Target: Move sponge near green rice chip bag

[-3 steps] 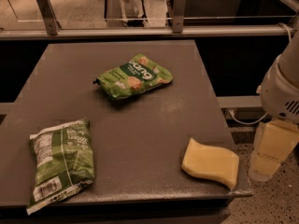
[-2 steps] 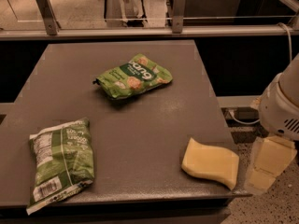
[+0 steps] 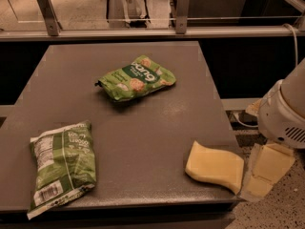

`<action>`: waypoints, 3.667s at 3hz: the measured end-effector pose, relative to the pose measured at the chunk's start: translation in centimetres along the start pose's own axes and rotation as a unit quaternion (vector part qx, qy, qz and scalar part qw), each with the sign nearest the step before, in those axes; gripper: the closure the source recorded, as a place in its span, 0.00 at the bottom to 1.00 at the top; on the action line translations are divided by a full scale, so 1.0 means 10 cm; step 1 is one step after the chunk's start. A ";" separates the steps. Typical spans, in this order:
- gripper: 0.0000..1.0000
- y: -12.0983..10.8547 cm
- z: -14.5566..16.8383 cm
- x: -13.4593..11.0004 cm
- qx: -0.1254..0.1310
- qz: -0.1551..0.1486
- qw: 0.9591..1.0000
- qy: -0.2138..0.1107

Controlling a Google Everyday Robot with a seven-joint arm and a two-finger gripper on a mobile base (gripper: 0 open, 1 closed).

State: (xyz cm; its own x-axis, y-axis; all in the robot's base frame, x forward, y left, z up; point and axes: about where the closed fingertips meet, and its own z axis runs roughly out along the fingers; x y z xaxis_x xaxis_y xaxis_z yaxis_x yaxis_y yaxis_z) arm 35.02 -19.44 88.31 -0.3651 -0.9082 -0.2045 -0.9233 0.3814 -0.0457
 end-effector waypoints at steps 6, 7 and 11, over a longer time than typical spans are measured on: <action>0.42 0.27 0.61 -0.39 0.018 -0.050 0.994 -0.097; 0.65 0.28 0.64 -0.39 0.024 -0.065 0.993 -0.091; 1.00 0.10 -0.14 -1.22 0.021 -0.128 0.981 -0.142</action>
Offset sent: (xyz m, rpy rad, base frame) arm -0.0248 0.0649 -0.0376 0.1690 -0.1079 0.1697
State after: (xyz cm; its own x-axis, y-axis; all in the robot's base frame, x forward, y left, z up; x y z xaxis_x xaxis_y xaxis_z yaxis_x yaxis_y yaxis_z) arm 38.35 -8.23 92.11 -0.0677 -0.8928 -0.4453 -0.9723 0.1591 -0.1711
